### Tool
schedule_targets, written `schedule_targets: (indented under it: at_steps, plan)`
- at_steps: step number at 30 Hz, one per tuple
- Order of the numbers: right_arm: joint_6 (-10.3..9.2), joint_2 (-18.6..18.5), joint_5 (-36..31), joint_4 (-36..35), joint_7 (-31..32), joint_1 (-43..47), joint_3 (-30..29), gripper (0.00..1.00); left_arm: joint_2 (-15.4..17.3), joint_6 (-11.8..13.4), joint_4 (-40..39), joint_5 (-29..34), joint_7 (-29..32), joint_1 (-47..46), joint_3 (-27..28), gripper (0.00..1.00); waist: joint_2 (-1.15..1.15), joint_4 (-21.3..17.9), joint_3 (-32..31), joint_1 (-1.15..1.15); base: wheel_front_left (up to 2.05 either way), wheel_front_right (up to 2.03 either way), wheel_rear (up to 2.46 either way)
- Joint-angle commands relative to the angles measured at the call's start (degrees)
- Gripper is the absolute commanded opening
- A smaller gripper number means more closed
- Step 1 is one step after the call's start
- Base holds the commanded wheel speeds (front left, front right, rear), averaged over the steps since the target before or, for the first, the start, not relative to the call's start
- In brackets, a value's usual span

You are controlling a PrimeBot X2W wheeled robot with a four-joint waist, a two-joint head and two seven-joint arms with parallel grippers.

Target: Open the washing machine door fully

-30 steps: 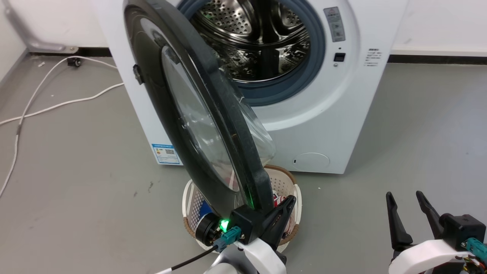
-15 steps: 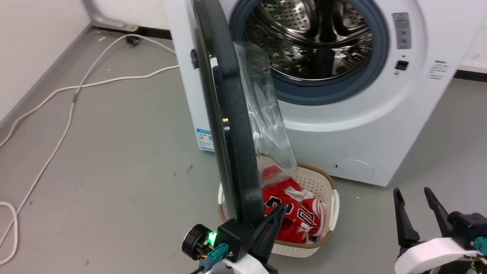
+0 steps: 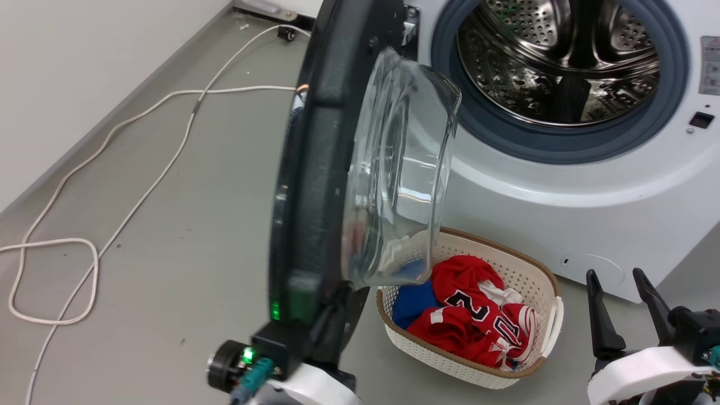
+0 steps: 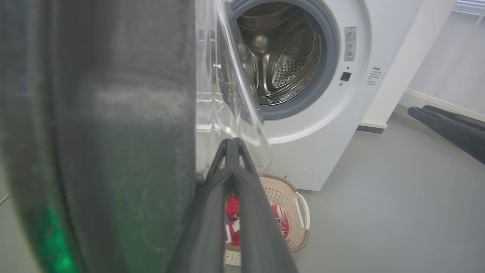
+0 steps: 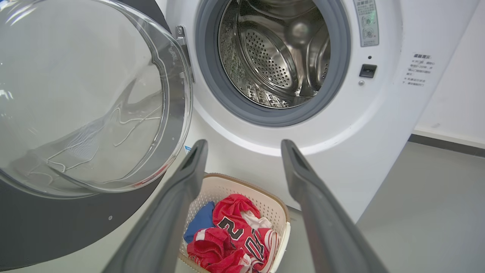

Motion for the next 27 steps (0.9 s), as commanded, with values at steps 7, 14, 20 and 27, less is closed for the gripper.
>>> schedule_targets:
  at_steps: [7, 14, 20, 27]
  plan:
    - [-0.01, -0.13, -0.02, -1.35, 0.78, -0.52, 0.43, 1.00, 4.57, 1.38, 2.16, -2.30, -3.18, -1.49, 8.55, 0.00, 0.00, 1.51, 1.85, 0.00, 0.00, 0.00, 0.00]
    - [-0.01, -0.77, 0.46, -1.97, 1.45, -1.23, 0.50, 1.00, 8.80, -0.82, 6.17, -5.28, -4.88, -4.31, 16.76, 0.00, 0.00, -0.28, 3.72, 0.00, 0.00, 0.00, 0.00]
    - [-0.02, -1.23, 0.78, -2.14, 1.60, -1.89, 0.57, 1.00, 10.17, -4.05, 9.87, -7.98, -5.42, -6.56, 24.75, 0.00, 0.00, -2.20, 5.37, 0.00, 0.00, 0.00, 0.00]
    - [-0.02, -1.47, 1.06, -1.91, 1.75, -2.79, 0.69, 1.00, 10.87, -8.29, 15.81, -7.93, -5.47, -9.81, 34.17, 0.00, 0.00, -3.48, 6.59, 0.00, 0.00, 0.00, 0.00]
